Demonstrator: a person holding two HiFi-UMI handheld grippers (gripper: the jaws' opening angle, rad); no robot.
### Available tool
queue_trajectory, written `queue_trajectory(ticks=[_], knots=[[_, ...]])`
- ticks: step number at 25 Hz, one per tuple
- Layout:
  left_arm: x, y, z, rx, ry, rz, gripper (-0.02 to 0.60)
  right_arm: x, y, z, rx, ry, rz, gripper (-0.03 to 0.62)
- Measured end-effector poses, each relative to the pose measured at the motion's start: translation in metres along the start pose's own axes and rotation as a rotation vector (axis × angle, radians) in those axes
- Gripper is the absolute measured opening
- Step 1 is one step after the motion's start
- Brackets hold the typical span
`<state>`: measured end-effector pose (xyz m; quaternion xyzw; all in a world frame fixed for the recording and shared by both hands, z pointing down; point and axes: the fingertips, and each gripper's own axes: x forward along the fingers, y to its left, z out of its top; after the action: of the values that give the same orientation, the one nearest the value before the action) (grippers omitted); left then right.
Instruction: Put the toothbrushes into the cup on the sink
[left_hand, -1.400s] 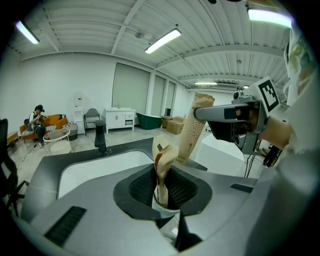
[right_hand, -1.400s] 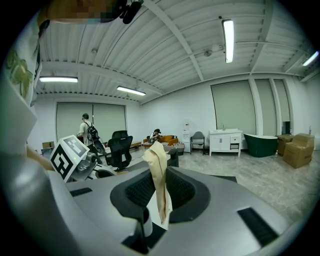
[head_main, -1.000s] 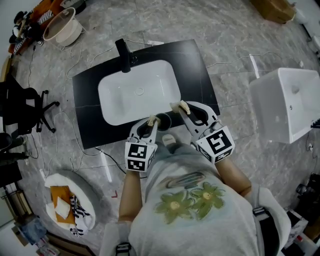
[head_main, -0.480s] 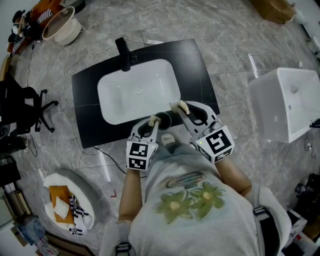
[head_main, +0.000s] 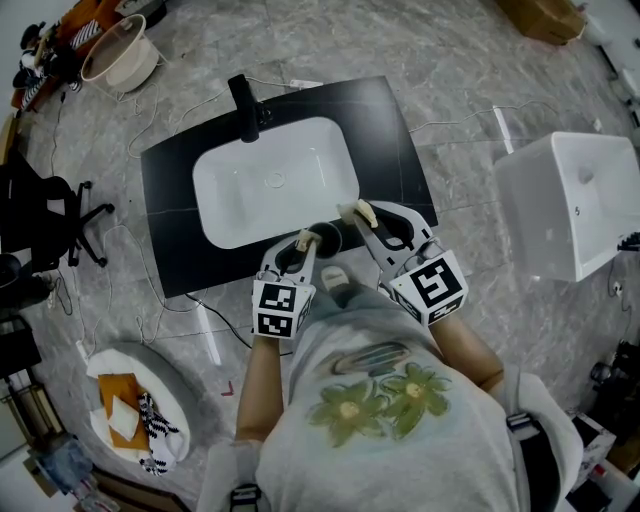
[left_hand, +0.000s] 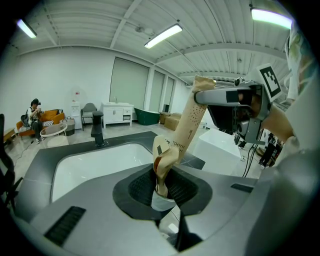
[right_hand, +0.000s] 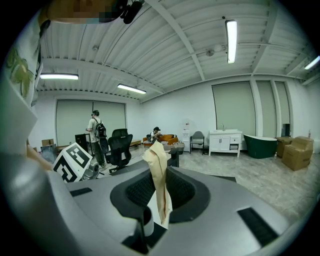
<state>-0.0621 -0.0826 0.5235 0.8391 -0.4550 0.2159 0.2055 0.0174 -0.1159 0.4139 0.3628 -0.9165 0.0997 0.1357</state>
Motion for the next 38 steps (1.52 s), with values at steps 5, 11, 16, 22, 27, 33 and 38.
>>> queue_trajectory(ticks=[5,11,16,22,27,33,38], knots=[[0.001,-0.001,-0.001,0.000,0.010,-0.014,0.058,-0.003,-0.003,0.002,0.006,-0.013,-0.017,0.078],[0.002,-0.002,-0.002,0.021,0.024,-0.007,0.107,-0.008,-0.009,-0.005,0.022,-0.003,-0.034,0.078],[-0.001,-0.004,0.002,0.003,-0.002,-0.027,0.211,-0.008,-0.009,-0.003,0.020,-0.007,-0.035,0.078],[-0.014,0.002,0.033,-0.045,-0.102,-0.028,0.259,-0.006,-0.007,0.000,0.014,-0.016,-0.029,0.078],[-0.034,0.010,0.074,-0.133,-0.236,-0.045,0.259,-0.005,-0.004,0.001,0.011,-0.021,-0.023,0.078],[-0.062,0.020,0.106,-0.101,-0.344,0.039,0.179,-0.010,0.003,0.009,0.006,-0.037,-0.006,0.078],[-0.074,0.024,0.104,-0.051,-0.347,0.104,0.040,-0.015,0.010,0.022,-0.007,-0.069,0.008,0.078]])
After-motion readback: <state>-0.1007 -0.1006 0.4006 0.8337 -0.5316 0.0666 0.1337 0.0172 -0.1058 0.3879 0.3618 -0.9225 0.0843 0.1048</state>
